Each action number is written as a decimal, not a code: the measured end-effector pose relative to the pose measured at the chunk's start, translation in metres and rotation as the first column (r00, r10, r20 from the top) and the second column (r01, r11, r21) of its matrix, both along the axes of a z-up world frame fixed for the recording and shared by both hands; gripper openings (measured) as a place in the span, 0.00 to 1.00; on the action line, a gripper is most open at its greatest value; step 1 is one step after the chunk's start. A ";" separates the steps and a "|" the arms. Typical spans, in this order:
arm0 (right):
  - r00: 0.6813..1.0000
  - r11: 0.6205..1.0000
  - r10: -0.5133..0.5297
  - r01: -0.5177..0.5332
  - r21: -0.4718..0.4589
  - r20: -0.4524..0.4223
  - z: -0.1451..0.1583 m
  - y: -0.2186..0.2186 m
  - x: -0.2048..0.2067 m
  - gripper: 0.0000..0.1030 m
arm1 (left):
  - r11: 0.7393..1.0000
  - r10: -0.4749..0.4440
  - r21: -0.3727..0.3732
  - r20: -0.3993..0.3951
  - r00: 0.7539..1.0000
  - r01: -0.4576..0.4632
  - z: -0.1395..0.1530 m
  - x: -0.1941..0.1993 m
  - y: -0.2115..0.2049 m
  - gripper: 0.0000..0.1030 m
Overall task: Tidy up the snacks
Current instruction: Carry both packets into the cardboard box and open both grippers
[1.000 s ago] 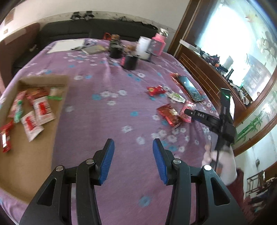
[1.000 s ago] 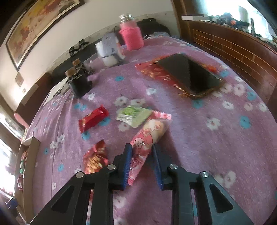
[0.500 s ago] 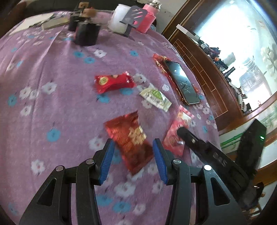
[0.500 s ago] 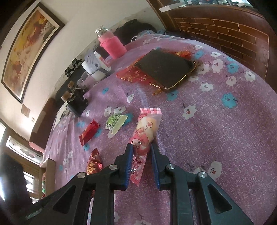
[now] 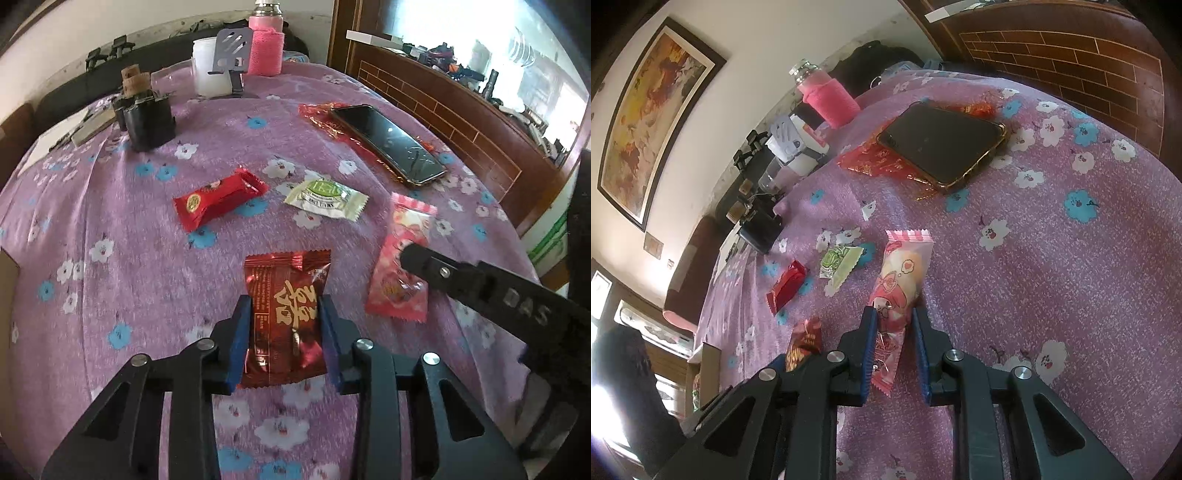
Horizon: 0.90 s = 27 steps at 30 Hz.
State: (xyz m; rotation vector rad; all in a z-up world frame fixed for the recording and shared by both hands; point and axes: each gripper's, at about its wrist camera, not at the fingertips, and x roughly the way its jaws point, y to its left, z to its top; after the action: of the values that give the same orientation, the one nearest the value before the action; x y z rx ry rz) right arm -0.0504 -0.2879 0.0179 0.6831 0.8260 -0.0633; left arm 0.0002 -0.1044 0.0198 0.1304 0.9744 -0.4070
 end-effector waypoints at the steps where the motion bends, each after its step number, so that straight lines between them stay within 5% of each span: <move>1: 1.000 1.000 0.002 -0.002 0.002 0.003 0.000 0.000 0.000 0.19 | 1.000 0.000 -0.017 -0.001 1.000 0.000 0.004 -0.002 0.004 0.31; 12: 0.991 0.997 0.061 -0.065 0.029 0.120 0.015 0.011 -0.002 0.15 | 0.981 0.079 -0.178 -0.003 0.997 -0.078 0.039 -0.031 0.076 0.31; 17: 0.992 0.997 0.077 -0.077 -0.004 0.097 0.014 0.020 0.004 0.14 | 0.969 0.119 -0.217 0.005 0.993 -0.115 0.045 -0.048 0.108 0.31; 27: 0.974 0.996 0.085 -0.076 -0.052 0.209 0.033 0.027 -0.009 0.14 | 0.919 0.244 -0.319 0.002 0.970 -0.230 0.054 -0.077 0.185 0.32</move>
State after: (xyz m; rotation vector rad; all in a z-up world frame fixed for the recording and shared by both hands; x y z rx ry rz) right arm -0.0598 -0.2611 0.0509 0.6032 0.6458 0.0638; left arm -0.0765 0.0802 0.0733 -0.2691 0.8598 -0.3305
